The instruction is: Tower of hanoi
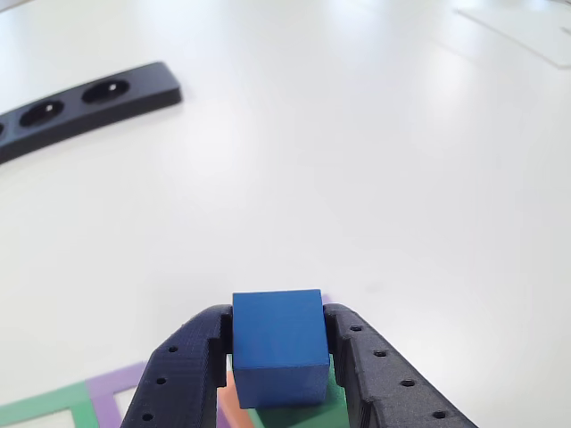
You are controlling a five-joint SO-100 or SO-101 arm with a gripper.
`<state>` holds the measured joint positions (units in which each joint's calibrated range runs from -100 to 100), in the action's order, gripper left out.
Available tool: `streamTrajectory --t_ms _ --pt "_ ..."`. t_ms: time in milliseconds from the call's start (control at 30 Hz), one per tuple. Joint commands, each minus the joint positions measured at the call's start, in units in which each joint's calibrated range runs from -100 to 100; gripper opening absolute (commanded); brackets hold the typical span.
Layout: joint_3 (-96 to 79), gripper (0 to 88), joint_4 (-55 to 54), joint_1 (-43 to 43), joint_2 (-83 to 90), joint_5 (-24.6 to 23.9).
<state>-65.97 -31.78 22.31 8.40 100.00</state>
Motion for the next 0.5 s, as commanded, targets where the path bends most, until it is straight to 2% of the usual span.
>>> streamTrajectory --t_ms 0,267,467 --pt "2.9 3.1 5.8 0.1 6.4 0.0" --pt "12.2 2.6 30.4 -1.1 19.6 0.0" --pt "27.2 2.1 57.8 -0.8 27.1 0.0"
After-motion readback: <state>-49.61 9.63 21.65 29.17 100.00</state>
